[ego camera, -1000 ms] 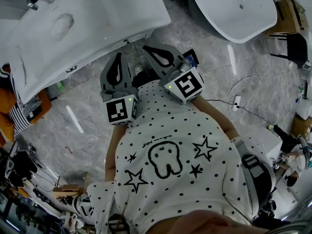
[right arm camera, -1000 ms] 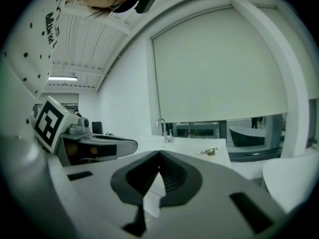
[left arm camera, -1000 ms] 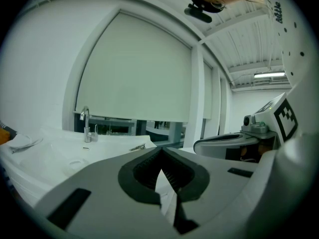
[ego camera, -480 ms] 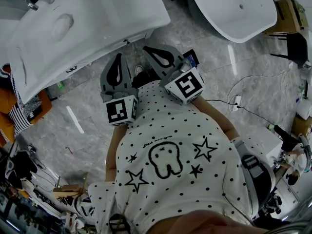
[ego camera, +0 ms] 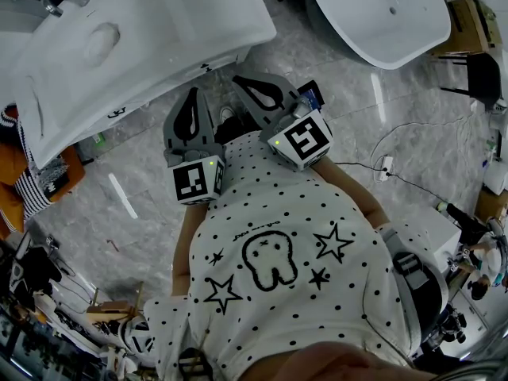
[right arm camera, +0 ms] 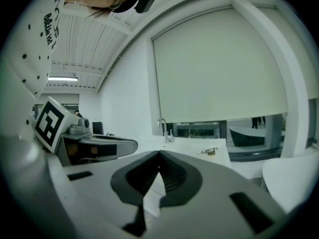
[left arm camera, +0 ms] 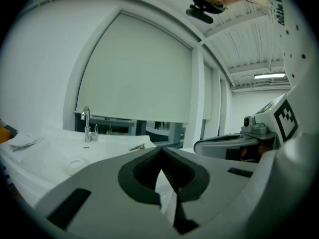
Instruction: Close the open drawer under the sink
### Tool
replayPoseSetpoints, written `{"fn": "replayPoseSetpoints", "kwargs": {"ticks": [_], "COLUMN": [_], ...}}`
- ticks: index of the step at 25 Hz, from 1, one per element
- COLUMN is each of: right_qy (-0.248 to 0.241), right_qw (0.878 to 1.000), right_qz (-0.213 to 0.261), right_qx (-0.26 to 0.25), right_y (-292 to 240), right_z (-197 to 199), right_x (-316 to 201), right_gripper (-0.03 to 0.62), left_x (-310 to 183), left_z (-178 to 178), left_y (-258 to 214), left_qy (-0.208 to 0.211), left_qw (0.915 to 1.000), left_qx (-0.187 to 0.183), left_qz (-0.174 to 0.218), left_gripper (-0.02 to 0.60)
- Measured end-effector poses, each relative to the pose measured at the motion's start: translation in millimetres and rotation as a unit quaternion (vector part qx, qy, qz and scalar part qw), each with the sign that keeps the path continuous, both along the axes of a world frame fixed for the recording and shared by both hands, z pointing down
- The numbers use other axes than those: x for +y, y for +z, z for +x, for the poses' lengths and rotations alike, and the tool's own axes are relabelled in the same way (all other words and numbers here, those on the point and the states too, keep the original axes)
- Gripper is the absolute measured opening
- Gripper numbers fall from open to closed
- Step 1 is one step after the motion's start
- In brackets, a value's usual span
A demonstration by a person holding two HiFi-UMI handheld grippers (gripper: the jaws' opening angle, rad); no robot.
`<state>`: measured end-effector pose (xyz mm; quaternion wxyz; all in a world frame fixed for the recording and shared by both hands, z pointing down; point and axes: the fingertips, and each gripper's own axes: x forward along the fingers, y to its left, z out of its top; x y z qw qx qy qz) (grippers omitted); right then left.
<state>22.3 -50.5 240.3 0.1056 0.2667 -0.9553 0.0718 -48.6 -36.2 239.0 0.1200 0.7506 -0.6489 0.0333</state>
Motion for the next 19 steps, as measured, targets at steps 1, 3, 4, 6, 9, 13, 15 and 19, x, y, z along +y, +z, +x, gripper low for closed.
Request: {"fn": "replayPoseSetpoints", "kwargs": {"ticks": [1, 3, 4, 6, 9, 13, 15, 19], "right_qy": [0.001, 0.004, 0.005, 0.004, 0.002, -0.002, -0.003, -0.004], "right_qw": [1.0, 1.0, 1.0, 1.0, 1.0, 1.0, 1.0, 1.0], "right_qz": [-0.001, -0.005, -0.005, -0.004, -0.005, -0.008, -0.008, -0.009], "right_qx": [0.0, -0.002, -0.003, -0.002, -0.002, -0.001, 0.001, 0.002], "right_y": [-0.2, -0.6, -0.4, 0.3, 0.2, 1.4, 2.6, 4.5], "right_z": [0.1, 0.6, 1.0, 1.4, 0.7, 0.6, 1.1, 1.2], "right_x": [0.0, -0.5, -0.8, -0.6, 0.7, 2.5, 2.7, 2.4], "right_gripper": [0.014, 0.014, 0.014, 0.014, 0.014, 0.014, 0.014, 0.014], "left_x": [0.0, 0.2, 0.4, 1.1, 2.7, 3.2, 3.2, 2.6], "left_z": [-0.3, -0.8, -0.8, -0.7, -1.5, -1.6, -1.2, -1.3], "left_y": [-0.1, -0.1, 0.1, 0.3, -0.3, -1.1, -0.2, 1.6], "left_qy": [0.0, -0.001, -0.001, -0.002, -0.003, -0.005, -0.006, -0.006], "left_qw": [1.0, 1.0, 1.0, 1.0, 1.0, 1.0, 1.0, 1.0], "left_qx": [0.0, 0.001, 0.003, 0.005, 0.004, 0.003, 0.005, 0.007], "left_qz": [0.001, 0.002, 0.0, -0.002, -0.001, 0.004, 0.004, 0.003], "left_gripper": [0.005, 0.005, 0.005, 0.005, 0.005, 0.005, 0.005, 0.005]}}
